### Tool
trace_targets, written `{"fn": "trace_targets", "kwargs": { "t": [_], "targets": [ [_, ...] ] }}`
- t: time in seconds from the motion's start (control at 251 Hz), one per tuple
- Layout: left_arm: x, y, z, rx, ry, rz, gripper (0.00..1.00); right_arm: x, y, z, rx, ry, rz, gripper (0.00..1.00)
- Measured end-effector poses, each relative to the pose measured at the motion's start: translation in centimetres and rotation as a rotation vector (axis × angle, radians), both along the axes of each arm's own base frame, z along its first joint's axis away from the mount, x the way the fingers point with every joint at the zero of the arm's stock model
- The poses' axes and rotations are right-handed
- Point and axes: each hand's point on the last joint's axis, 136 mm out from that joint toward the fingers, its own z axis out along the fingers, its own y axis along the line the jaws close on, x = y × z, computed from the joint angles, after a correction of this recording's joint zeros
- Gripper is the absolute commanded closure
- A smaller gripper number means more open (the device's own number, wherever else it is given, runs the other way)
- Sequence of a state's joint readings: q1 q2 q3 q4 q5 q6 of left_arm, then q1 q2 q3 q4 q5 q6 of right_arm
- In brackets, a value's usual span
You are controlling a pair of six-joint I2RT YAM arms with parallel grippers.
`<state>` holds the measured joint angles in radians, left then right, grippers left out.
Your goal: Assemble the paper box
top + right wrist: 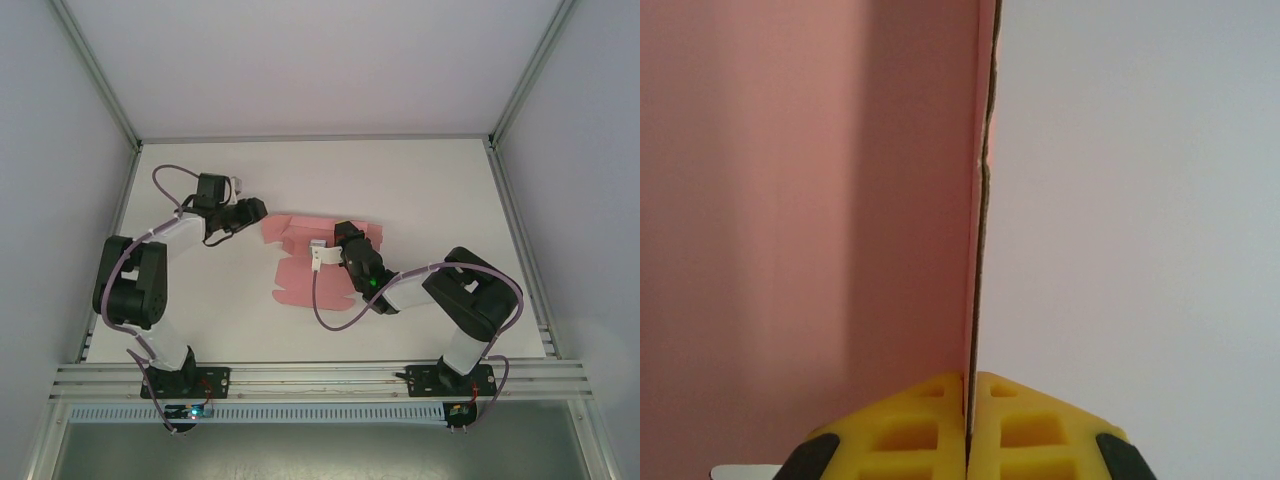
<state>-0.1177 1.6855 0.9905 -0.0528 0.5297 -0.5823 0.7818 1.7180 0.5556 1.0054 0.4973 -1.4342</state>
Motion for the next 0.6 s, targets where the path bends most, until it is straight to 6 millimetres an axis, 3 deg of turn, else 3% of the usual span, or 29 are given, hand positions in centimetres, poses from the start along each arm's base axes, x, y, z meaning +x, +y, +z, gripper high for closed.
{"fn": "trace_targets", "kwargs": {
  "t": [0.367, 0.599],
  "targets": [
    [-3.5, -4.7, 1.4, -0.116, -0.058, -0.214, 0.61, 0.1, -0.5, -0.4, -0.005, 0.015, -0.031, 1.0],
    [-4.3, -5.9, 1.5, -0.125, -0.093, -0.286, 0.61, 0.0, -0.6, -0.5, 0.001, 0.021, -0.038, 1.0]
  ]
}}
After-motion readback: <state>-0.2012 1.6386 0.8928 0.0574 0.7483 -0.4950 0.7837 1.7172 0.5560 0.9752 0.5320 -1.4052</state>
